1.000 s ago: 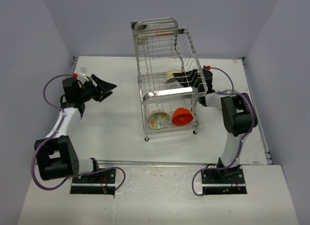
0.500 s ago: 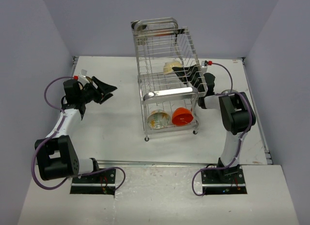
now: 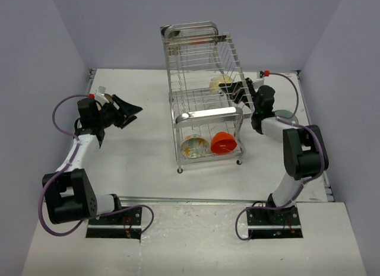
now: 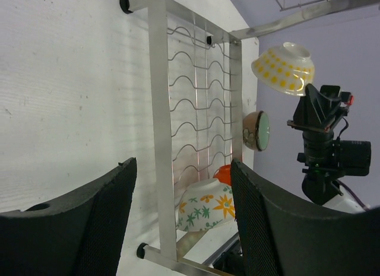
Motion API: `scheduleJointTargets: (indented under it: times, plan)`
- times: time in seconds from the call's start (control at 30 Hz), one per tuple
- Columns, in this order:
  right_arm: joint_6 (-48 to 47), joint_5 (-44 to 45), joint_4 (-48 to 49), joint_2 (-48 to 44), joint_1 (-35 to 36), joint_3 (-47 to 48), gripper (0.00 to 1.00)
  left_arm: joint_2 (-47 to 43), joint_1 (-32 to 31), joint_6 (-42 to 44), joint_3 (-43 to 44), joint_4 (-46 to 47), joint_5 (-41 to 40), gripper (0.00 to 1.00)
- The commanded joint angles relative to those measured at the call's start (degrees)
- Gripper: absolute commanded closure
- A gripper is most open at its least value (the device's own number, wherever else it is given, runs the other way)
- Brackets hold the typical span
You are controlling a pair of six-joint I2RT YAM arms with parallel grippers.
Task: Unload the bowls from the dish rack
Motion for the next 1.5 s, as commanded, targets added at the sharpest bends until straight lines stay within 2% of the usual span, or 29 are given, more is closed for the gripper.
scheduleJointTargets:
  times: [0.0, 0.03, 0.2, 0.3, 0.4, 0.57, 0.8, 0.93, 1.13, 1.27, 1.47]
  plan:
    - [-9.53, -1.93, -7.56, -6.73, -0.22, 3.35, 1.00, -3.04, 0.44, 2.89, 1.39, -1.53, -2.14, 0.34]
    - [-10.86, -1.14, -11.85, -7.78, -0.31, 3.45, 1.00, -3.48, 0.44, 2.97, 1.48, -1.71, -2.32, 0.34]
    - [-16.31, -0.27, -21.62, -12.71, -2.15, 3.44, 1.00, -4.62, 0.44, 4.73, 2.97, -5.75, -3.81, 0.34]
    - [-25.35, 3.33, -32.78, -17.01, -2.77, 5.72, 1.00, -5.59, 0.53, 5.69, 3.67, -7.24, -4.42, 0.34]
    - [-28.27, 5.10, -39.91, -20.53, -3.99, 6.26, 1.00, -6.47, 0.44, 7.01, 3.85, -8.30, -5.65, 0.34]
    - [-34.07, 6.68, -50.44, -25.10, -6.02, 8.36, 1.00, -7.17, 0.44, 8.60, 3.06, -8.13, -6.36, 0.34]
    - [-42.59, 14.76, -67.33, -29.15, -6.55, 14.51, 1.00, -6.82, 0.44, 10.88, 3.15, -8.21, -7.85, 0.34]
    - [-48.47, 21.52, -80.49, -28.72, -6.55, 23.10, 1.00, -6.38, 0.44, 11.41, 3.59, -8.22, -8.03, 0.34]
    - [-54.99, 29.70, -94.83, -23.54, -6.64, 34.99, 1.00, -6.12, 0.35, 11.24, 3.59, -7.87, -7.86, 0.34]
    - [-57.19, 34.62, -102.05, -19.41, -6.55, 39.38, 1.00, -6.03, 0.35, 11.23, 3.50, -7.78, -7.59, 0.34]
    - [-58.77, 41.74, -104.61, -15.36, -6.11, 39.30, 1.00, -6.55, 0.26, 10.97, 3.24, -7.69, -7.59, 0.34]
